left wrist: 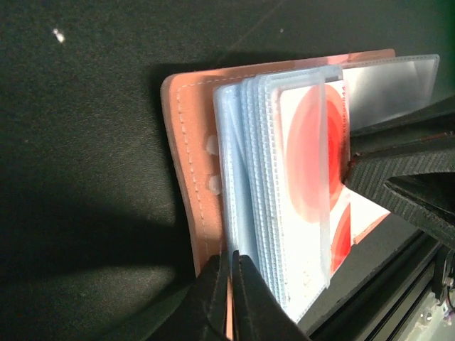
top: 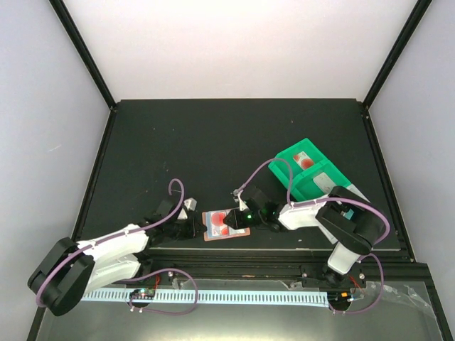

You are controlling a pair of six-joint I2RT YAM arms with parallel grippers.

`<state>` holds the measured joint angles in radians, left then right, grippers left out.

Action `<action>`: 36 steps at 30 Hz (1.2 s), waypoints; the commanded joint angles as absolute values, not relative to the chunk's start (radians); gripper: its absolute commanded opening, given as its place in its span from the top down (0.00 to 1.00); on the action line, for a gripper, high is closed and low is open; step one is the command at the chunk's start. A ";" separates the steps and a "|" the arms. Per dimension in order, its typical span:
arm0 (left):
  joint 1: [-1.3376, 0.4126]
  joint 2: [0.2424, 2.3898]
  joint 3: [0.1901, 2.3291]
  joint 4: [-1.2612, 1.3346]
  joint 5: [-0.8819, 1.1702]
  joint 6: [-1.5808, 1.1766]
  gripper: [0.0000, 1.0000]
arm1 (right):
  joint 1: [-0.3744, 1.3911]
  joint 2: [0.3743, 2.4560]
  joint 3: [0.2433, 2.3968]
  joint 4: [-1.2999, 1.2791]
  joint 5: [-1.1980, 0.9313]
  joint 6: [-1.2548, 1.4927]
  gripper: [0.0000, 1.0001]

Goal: Take the credit cards out of the card holder

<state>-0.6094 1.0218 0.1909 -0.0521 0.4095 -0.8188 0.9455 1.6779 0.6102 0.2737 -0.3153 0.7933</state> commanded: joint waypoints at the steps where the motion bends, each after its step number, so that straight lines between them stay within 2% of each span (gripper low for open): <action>1: -0.602 1.042 0.194 -0.057 0.380 -0.786 0.98 | 0.940 1.658 0.589 0.195 -0.267 0.775 0.83; 9: -0.602 1.011 0.199 -0.085 0.355 -0.785 0.98 | 0.937 1.621 0.587 0.160 -0.232 0.769 0.83; 14: -0.602 0.997 0.223 -0.123 0.370 -0.796 0.98 | 0.937 1.617 0.583 0.207 -0.294 0.781 0.82; 25: -0.603 0.892 0.235 -0.067 0.439 -0.846 0.91 | 0.938 1.653 0.624 0.216 -0.319 0.802 0.77; 36: -0.603 1.049 0.193 0.093 0.476 -0.849 0.91 | 0.939 1.683 0.626 0.222 -0.333 0.803 0.77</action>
